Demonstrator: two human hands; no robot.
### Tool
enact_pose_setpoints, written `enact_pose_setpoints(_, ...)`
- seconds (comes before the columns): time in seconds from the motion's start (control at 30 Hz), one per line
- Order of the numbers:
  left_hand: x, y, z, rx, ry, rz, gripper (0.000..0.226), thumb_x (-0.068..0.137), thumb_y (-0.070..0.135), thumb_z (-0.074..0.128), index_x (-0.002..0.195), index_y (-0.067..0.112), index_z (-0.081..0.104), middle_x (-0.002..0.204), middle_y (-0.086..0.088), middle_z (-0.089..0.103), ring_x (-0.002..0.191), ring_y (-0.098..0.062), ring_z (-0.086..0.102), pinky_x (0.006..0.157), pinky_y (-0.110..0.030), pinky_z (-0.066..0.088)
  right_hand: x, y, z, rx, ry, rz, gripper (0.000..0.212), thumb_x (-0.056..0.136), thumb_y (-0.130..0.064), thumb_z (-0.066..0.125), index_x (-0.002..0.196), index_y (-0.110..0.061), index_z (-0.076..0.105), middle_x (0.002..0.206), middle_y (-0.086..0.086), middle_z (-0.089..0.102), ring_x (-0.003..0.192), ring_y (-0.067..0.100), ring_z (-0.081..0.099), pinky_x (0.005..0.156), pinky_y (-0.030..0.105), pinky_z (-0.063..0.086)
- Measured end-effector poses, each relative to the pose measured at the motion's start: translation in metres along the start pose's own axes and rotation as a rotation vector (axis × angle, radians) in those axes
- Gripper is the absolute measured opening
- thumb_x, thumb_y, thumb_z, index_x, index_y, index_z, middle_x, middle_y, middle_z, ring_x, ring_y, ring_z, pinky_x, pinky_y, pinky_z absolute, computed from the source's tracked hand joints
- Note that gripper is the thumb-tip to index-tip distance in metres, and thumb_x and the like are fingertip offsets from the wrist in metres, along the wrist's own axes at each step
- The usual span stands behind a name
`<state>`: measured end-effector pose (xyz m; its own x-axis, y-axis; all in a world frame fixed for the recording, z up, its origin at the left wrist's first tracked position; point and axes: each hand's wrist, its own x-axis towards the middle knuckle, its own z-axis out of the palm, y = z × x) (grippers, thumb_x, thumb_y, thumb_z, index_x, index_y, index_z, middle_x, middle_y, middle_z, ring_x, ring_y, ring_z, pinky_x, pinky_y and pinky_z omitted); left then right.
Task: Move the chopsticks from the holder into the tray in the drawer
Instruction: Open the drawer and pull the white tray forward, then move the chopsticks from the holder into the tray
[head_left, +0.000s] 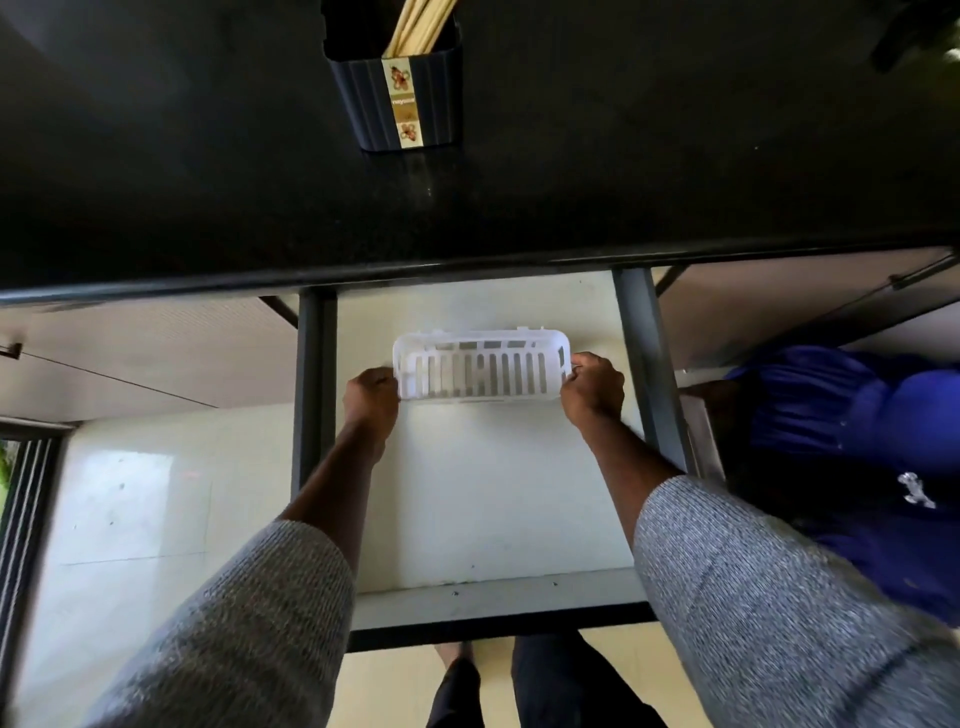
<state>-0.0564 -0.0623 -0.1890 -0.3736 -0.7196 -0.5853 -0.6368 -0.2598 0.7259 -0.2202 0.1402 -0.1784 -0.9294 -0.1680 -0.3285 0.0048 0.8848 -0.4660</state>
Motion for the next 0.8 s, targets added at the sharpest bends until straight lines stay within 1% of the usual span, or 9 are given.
enact_pose_setpoints(0.1, -0.014, -0.02, -0.01, 0.023, 0.01, -0.039, 0.027, 0.077, 0.014, 0.046, 0.064, 0.02, 0.069, 0.079, -0.004, 0.069, 0.078, -0.025, 0.064, 0.067, -0.033, 0.045, -0.017, 0.009, -0.002, 0.01, -0.015, 0.028, 0.025, 0.086, 0.004, 0.049, 0.095, -0.006, 0.071, 0.101, 0.016, 0.071, 0.097, 0.039, 0.062, 0.067, 0.028, 0.038)
enact_pose_setpoints(0.17, -0.024, -0.03, -0.014, 0.047, 0.015, -0.039, 0.024, 0.072, 0.013, 0.045, 0.067, 0.014, 0.068, 0.072, -0.004, 0.066, 0.072, -0.023, 0.061, 0.065, -0.033, 0.043, -0.026, 0.015, -0.001, 0.016, -0.027, 0.038, 0.028, 0.084, 0.005, 0.047, 0.094, -0.005, 0.07, 0.096, 0.015, 0.071, 0.085, 0.036, 0.057, 0.066, 0.028, 0.038)
enact_pose_setpoints(0.23, -0.033, -0.037, -0.017, 0.054, 0.006, -0.025, 0.022, 0.072, 0.011, 0.046, 0.072, 0.006, 0.067, 0.07, -0.005, 0.063, 0.07, -0.02, 0.055, 0.065, -0.032, 0.041, -0.032, 0.02, 0.001, 0.007, -0.028, 0.037, 0.032, 0.083, 0.006, 0.045, 0.098, -0.006, 0.071, 0.098, 0.014, 0.071, 0.079, 0.029, 0.047, 0.066, 0.029, 0.039)
enact_pose_setpoints(0.33, -0.036, -0.049, -0.02, 0.107, -0.039, -0.006, 0.024, 0.08, 0.009, 0.047, 0.078, 0.01, 0.071, 0.075, -0.006, 0.066, 0.068, -0.019, 0.053, 0.064, -0.029, 0.041, -0.039, 0.021, 0.002, -0.005, -0.025, 0.025, 0.035, 0.086, 0.006, 0.043, 0.103, -0.008, 0.071, 0.105, 0.014, 0.071, 0.083, 0.028, 0.046, 0.068, 0.029, 0.039)
enact_pose_setpoints(0.43, -0.038, -0.052, -0.02, 0.15, -0.112, 0.03, 0.029, 0.087, 0.007, 0.046, 0.088, 0.019, 0.072, 0.075, -0.007, 0.062, 0.063, -0.018, 0.048, 0.058, -0.027, 0.036, -0.043, 0.022, 0.004, -0.029, -0.041, 0.007, 0.031, 0.087, 0.005, 0.044, 0.096, -0.009, 0.07, 0.102, 0.015, 0.07, 0.085, 0.032, 0.049, 0.068, 0.028, 0.035)
enact_pose_setpoints(0.53, -0.039, -0.052, -0.02, 0.186, -0.149, 0.066, 0.026, 0.091, 0.006, 0.047, 0.095, 0.016, 0.07, 0.075, -0.008, 0.06, 0.064, -0.021, 0.047, 0.057, -0.028, 0.033, -0.044, 0.023, 0.007, -0.016, -0.046, 0.009, 0.028, 0.087, 0.003, 0.046, 0.093, -0.01, 0.07, 0.098, 0.015, 0.072, 0.09, 0.035, 0.059, 0.067, 0.028, 0.037)
enact_pose_setpoints(0.63, -0.041, -0.048, -0.023, 0.246, -0.173, 0.114, 0.022, 0.094, 0.008, 0.047, 0.095, 0.011, 0.069, 0.077, -0.006, 0.061, 0.066, -0.019, 0.049, 0.057, -0.027, 0.034, -0.044, 0.023, 0.009, -0.011, -0.037, 0.015, 0.026, 0.089, 0.0, 0.049, 0.099, -0.01, 0.071, 0.103, 0.014, 0.072, 0.095, 0.035, 0.061, 0.069, 0.028, 0.039)
enact_pose_setpoints(0.7, -0.043, -0.041, -0.027, 0.346, -0.109, 0.189, 0.022, 0.095, 0.009, 0.046, 0.086, 0.013, 0.066, 0.075, -0.005, 0.06, 0.066, -0.021, 0.051, 0.057, -0.028, 0.035, -0.045, 0.019, 0.008, -0.031, 0.005, -0.012, 0.025, 0.092, -0.002, 0.052, 0.11, -0.007, 0.069, 0.113, 0.015, 0.07, 0.105, 0.037, 0.061, 0.075, 0.03, 0.043)
enact_pose_setpoints(0.8, -0.043, -0.018, -0.039, 0.536, 0.134, 0.398, 0.032, 0.095, 0.013, 0.043, 0.065, 0.017, 0.05, 0.06, -0.001, 0.051, 0.058, -0.027, 0.052, 0.049, -0.028, 0.03, -0.047, 0.004, 0.006, 0.041, 0.103, -0.123, 0.028, 0.091, -0.003, 0.058, 0.117, -0.006, 0.069, 0.117, 0.016, 0.07, 0.111, 0.035, 0.062, 0.089, 0.034, 0.048)
